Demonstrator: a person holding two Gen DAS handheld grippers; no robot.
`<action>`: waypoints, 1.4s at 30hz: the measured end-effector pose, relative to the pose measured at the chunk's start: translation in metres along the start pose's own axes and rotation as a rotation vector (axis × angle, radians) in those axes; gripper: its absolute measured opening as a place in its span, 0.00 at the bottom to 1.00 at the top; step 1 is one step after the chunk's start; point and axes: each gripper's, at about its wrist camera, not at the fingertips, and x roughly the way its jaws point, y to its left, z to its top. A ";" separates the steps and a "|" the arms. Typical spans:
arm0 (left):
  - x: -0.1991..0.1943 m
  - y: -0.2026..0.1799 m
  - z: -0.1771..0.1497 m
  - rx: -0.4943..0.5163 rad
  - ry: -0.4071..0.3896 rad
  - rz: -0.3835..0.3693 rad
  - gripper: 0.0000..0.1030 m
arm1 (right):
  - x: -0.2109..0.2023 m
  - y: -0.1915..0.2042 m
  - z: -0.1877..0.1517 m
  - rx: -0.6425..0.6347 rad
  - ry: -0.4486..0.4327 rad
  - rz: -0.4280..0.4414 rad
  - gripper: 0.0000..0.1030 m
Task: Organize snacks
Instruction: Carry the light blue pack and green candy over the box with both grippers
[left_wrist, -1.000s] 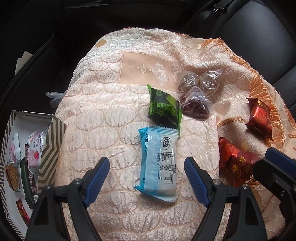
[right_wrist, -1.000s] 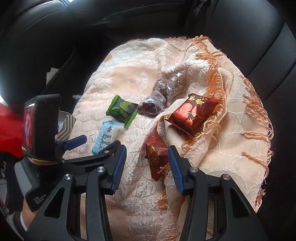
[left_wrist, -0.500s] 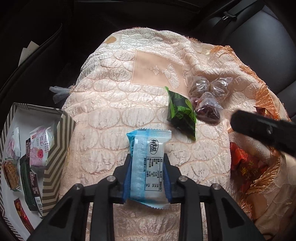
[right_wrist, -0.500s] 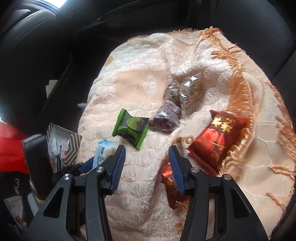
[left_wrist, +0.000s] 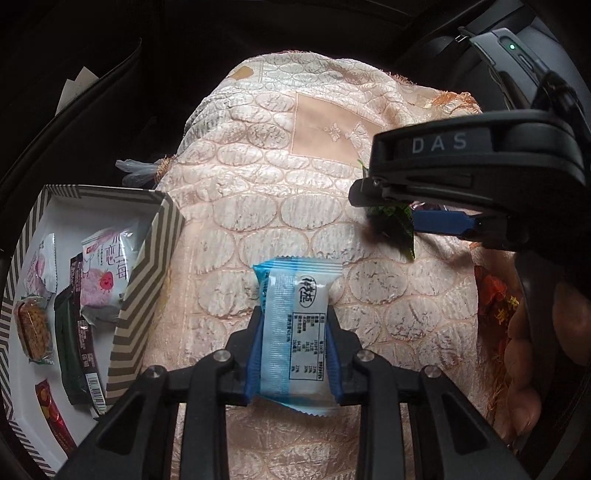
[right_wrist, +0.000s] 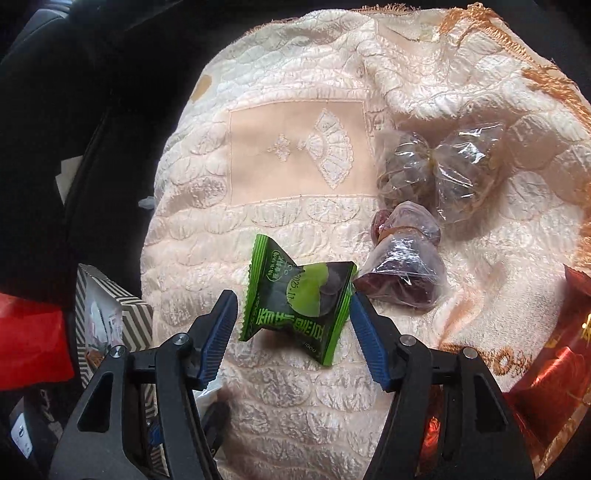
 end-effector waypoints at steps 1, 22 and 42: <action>0.000 0.000 0.000 -0.001 -0.001 0.000 0.31 | 0.003 0.000 -0.001 -0.008 0.004 0.012 0.57; -0.046 0.008 -0.017 0.029 -0.083 0.067 0.31 | -0.079 -0.008 -0.086 -0.165 -0.150 0.046 0.34; -0.081 0.035 -0.027 0.002 -0.146 0.076 0.31 | -0.088 0.029 -0.128 -0.259 -0.140 0.051 0.34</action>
